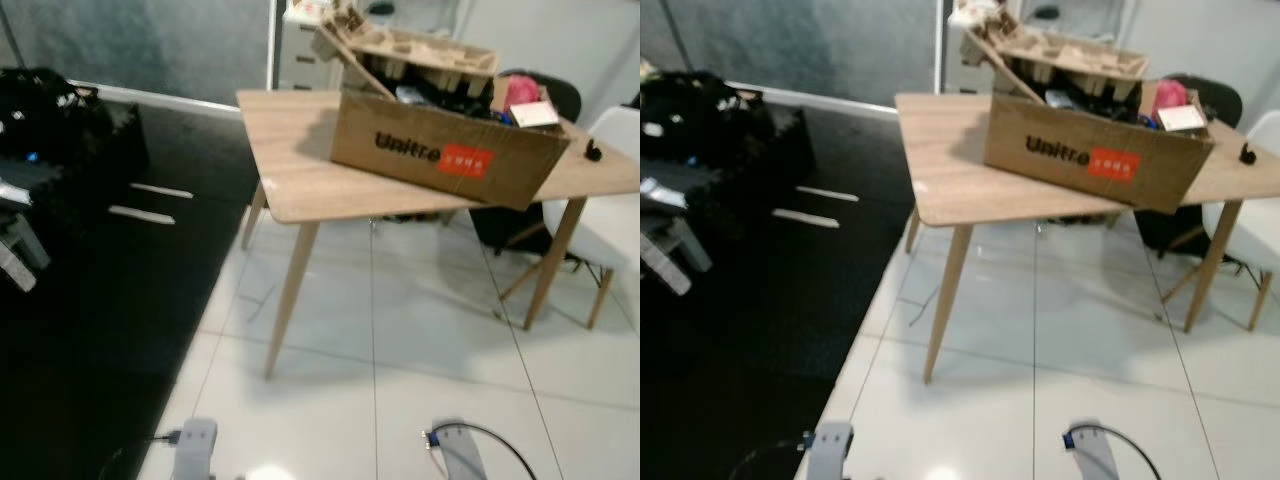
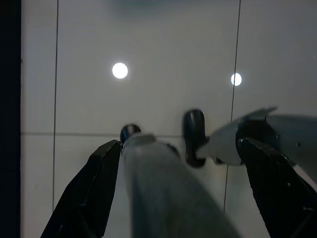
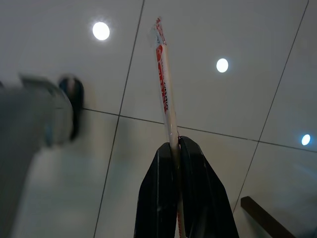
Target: Picking trash to rubbish bin
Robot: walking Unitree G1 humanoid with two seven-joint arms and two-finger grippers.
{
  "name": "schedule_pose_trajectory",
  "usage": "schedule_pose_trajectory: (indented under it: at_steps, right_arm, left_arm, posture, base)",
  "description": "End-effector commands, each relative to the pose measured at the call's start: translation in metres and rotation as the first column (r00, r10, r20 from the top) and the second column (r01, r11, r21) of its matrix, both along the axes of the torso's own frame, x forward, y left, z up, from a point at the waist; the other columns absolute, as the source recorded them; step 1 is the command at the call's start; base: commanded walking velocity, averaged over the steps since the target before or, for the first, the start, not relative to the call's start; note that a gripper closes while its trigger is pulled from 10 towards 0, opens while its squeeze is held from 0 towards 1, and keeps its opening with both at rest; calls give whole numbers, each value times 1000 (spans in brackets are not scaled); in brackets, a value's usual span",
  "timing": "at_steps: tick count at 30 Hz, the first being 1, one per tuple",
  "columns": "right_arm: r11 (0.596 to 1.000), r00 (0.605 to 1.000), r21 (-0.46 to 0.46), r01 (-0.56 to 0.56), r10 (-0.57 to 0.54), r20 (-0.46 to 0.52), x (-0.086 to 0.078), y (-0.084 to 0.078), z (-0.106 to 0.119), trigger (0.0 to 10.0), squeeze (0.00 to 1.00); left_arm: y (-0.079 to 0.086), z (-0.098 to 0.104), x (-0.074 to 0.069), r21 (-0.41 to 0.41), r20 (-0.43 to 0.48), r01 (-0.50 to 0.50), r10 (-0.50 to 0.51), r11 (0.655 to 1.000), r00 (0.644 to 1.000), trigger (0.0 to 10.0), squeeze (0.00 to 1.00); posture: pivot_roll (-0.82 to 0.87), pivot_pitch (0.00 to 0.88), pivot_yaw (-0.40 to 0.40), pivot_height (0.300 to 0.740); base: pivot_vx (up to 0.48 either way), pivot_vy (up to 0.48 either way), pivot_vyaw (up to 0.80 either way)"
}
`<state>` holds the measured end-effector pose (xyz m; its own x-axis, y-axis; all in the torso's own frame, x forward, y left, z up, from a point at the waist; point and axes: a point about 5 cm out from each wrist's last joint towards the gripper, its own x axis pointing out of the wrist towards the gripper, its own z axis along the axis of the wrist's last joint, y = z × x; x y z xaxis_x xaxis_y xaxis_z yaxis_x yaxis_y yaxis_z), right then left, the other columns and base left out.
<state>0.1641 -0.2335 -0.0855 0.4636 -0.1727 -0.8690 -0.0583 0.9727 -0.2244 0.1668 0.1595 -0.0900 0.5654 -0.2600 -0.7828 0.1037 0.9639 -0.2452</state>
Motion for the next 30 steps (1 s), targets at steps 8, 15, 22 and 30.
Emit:
schedule_pose_trajectory:
  at_steps: [8, 15, 22, 30]
  right_arm:
    - [999, 1000, -23, 26, -26, -5, -3, -10, 1, 10000, 0]
    - [999, 1000, -27, 30, -30, -3, -3, -11, 2, 10000, 0]
    - [998, 999, -36, 51, -50, 7, -2, -14, 3, 10000, 0]
    - [993, 994, -53, 104, -102, 28, 1, -23, 7, 10000, 0]
  left_arm:
    - [-2, -2, -4, 3, -19, 23, -23, 1000, 1000, 10000, 0]
    - [-2, -1, -2, 4, -16, 31, -31, 1000, 999, 10000, 0]
    - [-3, -1, -2, 1, -14, 33, -33, 999, 999, 10000, 0]
    - [-3, -2, -4, -1, -21, 31, -31, 1000, 999, 10000, 0]
  posture:
    - [67, 46, -75, 740]
    - [65, 39, -74, 740]
    - [64, 40, -74, 740]
    - [61, 52, -74, 740]
  base:
    - [348, 0, 0]
    - [349, 0, 0]
    - [348, 0, 0]
    - [319, 0, 0]
